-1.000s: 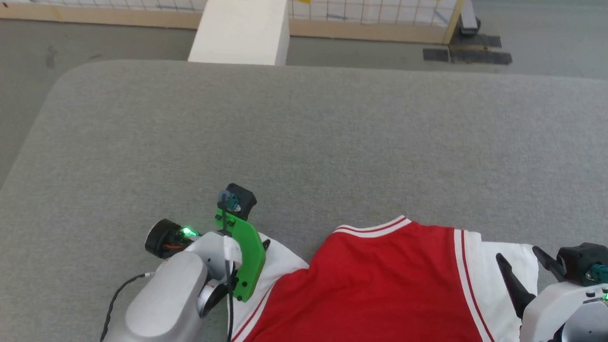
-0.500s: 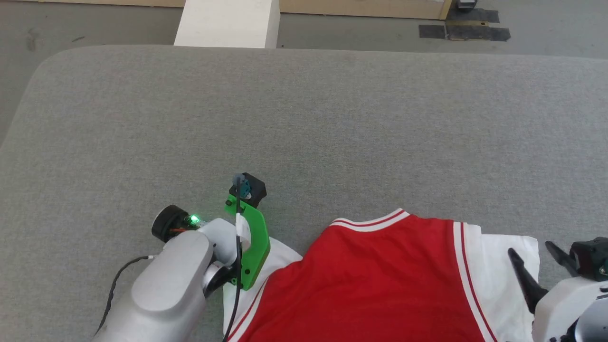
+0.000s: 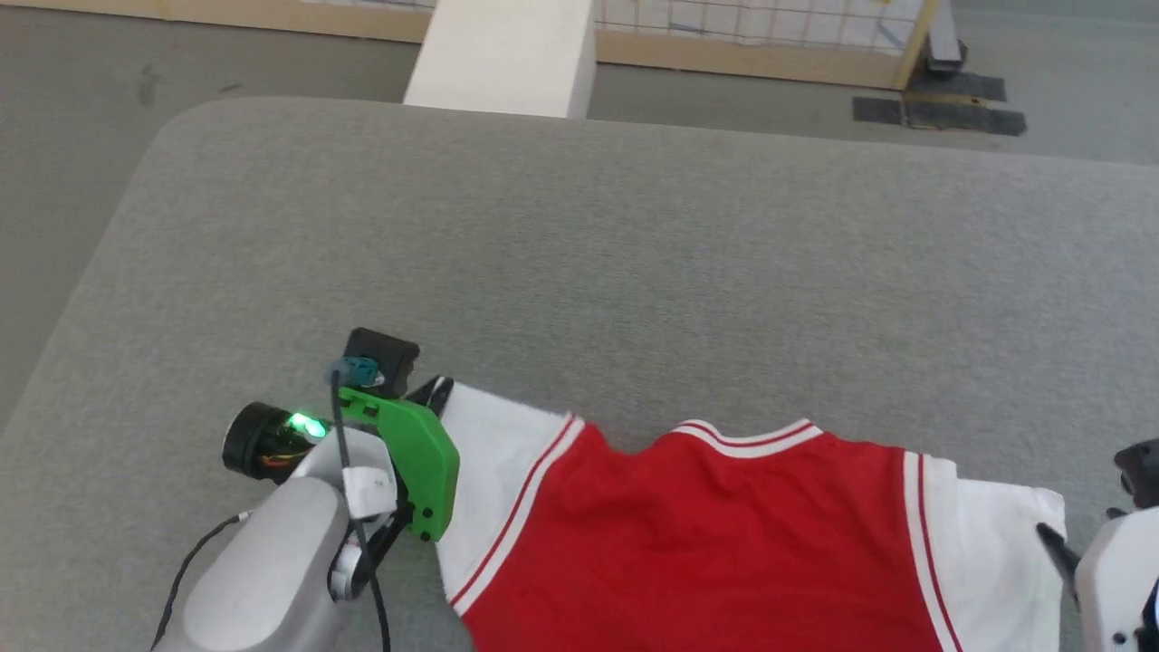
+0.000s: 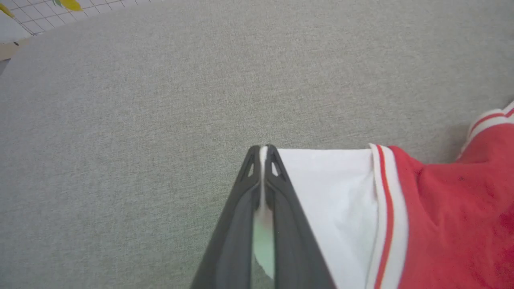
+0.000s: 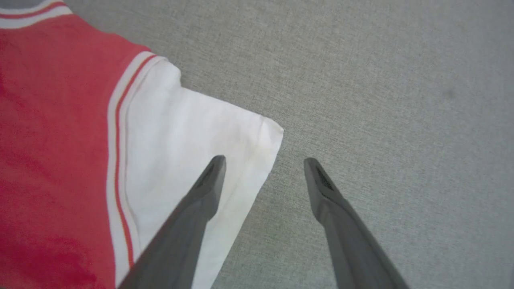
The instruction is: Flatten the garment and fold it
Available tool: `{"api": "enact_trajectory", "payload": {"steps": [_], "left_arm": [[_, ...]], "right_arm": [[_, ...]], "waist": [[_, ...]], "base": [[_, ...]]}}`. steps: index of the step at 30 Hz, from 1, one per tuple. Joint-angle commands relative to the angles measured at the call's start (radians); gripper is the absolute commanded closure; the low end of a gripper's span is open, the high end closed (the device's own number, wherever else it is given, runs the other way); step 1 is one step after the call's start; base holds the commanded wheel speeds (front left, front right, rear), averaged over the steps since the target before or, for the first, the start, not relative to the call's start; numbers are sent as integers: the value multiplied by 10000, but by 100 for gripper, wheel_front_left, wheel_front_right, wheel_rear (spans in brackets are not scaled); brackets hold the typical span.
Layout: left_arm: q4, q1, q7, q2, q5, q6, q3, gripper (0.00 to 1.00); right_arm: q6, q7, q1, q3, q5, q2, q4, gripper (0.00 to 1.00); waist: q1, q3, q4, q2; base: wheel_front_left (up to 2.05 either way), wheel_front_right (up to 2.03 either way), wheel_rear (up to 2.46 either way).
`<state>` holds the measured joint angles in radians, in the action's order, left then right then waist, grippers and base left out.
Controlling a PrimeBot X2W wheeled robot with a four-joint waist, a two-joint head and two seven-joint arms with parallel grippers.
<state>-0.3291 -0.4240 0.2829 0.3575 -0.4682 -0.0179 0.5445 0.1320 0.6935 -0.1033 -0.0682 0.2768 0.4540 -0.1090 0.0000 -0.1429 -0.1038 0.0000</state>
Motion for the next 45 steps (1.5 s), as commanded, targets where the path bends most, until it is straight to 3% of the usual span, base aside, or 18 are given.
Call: {"api": "enact_trajectory", "payload": {"steps": [1, 9, 18, 19, 20, 25, 33, 39, 45], "left_arm": [[478, 270, -153, 119, -61, -215, -135, 100], [3006, 1299, -182, 345, -78, -977, -319, 100], [4140, 1700, -28, 304, -42, -1222, -98, 100], [4149, 1715, -37, 311, -45, -1221, -87, 100], [4148, 1723, -48, 314, -48, -1221, -82, 100], [4059, 1739, -364, 294, -116, -1208, -178, 100], [4184, 1631, -1374, 660, -217, -1361, -1066, 100], [4943, 1568, -1898, 1123, -364, -1661, -2048, 100], [6014, 1350, -2520, 1356, -579, -2016, -3135, 100]], "right_arm": [[-13, 308, 379, -29, 76, 129, 133, 0], [-13, 1233, 1382, 359, 35, 600, 1527, 0], [-13, 1159, 1451, 1411, 241, 771, 2937, 0], [-13, 1157, 1420, 1610, 348, 770, 3056, 57], [-13, 1151, 1394, 1770, 441, 778, 3130, 100], [-13, 106, 1668, 1897, 399, 943, 3301, 100], [-13, -2027, 2981, 1232, 172, 1308, 2673, 100], [-13, -2604, 3765, 1061, 449, 1759, 1753, 100], [-13, -2580, 4464, 654, 674, 1800, 887, 100]], "waist": [[0, 106, -374, 0], [0, -173, -854, 0], [0, -494, -1136, 0], [0, -513, -1147, 0], [0, -519, -1151, 0], [0, -326, -1089, 0], [0, 824, -647, 0], [0, 1585, -277, 0], [0, 1889, 5, 0]], "base": [[0, 0, 0], [0, 0, 0], [0, 0, 0], [0, 0, 0], [0, 0, 0], [0, 0, 0], [0, 0, 0], [0, 0, 0], [0, 0, 0]]}}
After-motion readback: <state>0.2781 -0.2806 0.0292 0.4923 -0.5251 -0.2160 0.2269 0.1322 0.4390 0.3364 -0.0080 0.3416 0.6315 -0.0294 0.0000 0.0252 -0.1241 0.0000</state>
